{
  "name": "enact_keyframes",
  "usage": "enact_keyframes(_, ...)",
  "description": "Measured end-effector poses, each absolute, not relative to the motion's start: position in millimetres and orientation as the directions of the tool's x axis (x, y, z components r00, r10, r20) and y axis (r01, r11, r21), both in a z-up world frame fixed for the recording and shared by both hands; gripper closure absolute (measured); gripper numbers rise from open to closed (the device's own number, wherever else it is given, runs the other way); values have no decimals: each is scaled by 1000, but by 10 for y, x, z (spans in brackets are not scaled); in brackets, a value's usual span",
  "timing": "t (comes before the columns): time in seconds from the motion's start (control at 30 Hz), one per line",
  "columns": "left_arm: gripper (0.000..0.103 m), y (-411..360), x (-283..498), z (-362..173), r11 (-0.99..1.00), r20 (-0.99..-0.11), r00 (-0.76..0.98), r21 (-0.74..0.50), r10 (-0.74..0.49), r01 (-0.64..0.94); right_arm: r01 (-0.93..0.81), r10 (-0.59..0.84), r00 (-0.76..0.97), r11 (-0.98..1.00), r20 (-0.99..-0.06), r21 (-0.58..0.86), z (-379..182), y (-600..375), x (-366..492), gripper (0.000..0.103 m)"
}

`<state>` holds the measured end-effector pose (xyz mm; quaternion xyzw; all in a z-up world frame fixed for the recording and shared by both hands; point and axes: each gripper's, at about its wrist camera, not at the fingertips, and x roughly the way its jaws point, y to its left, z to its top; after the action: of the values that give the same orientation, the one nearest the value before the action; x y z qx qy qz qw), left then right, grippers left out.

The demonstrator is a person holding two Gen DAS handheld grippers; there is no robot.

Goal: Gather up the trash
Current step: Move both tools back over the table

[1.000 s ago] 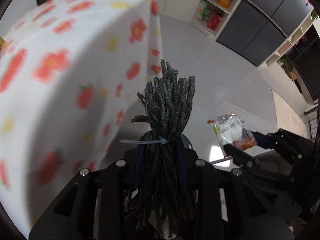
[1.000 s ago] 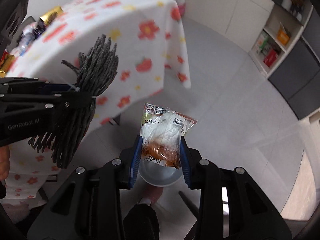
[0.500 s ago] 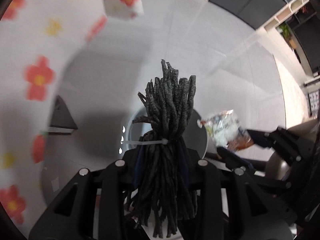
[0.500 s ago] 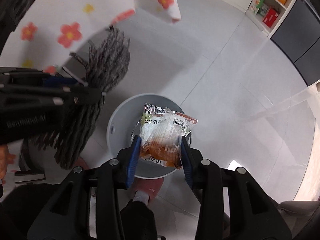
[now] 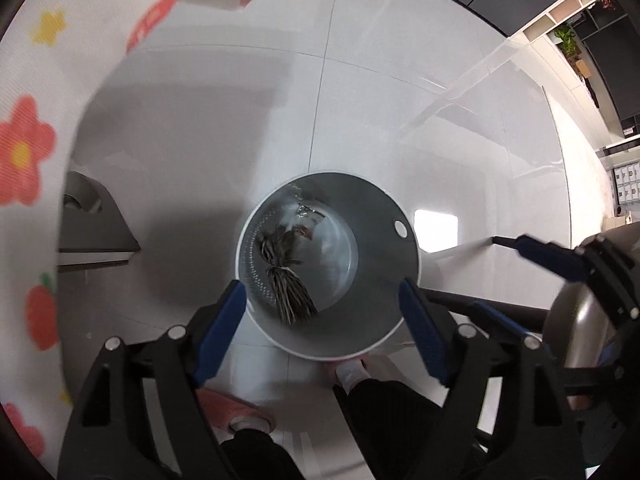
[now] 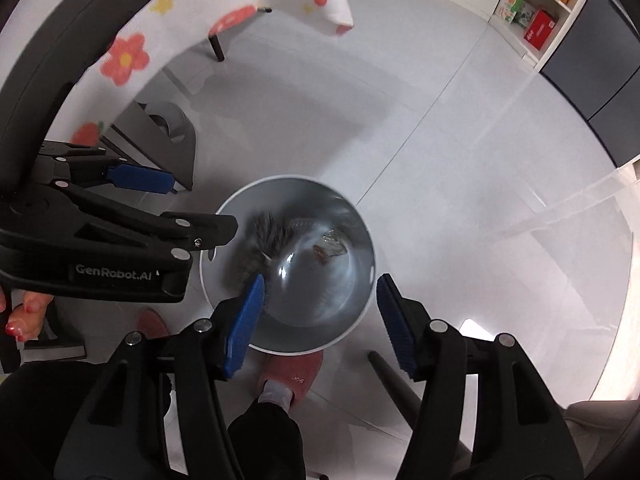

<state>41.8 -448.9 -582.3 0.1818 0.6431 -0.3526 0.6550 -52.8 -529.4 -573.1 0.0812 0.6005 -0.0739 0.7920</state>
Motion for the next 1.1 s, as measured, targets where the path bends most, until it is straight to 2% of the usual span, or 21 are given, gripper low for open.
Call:
enact_keyframes(0.17,25,-4378,433,-5263,704,-967,-44,-214,-252,677,184,-26,299,982,-954,31,-5135,-5286,-461,46)
enact_keyframes(0.37,25,-3998,447,-4242,748,-971,99,-101,-218,656,123,-24,364,992,-931,22,-4165,-5141,-309,46)
enact_keyframes(0.5,25,-3625,439,-3553,791,-957,174,-82,-233,606,58,-8,418,998,-908,18,-3502,-5016,-156,46)
enact_keyframes(0.7,25,-2953,497,-2533,871,-917,307,-80,-255,485,-76,45,500,997,-865,8,-2636,-4578,108,44)
enact_keyframes(0.83,25,-2414,600,-2004,923,-891,393,-67,-226,379,-187,121,532,982,-838,23,-2173,-4043,362,44)
enact_keyframes(1.0,25,-1626,697,-1497,972,-862,486,-32,-144,231,-336,221,553,942,-803,29,-1739,-3269,688,44)
enact_keyframes(1.1,25,-1106,765,-1397,993,-854,514,-30,-87,118,-416,278,554,909,-785,28,-1569,-2782,846,44)
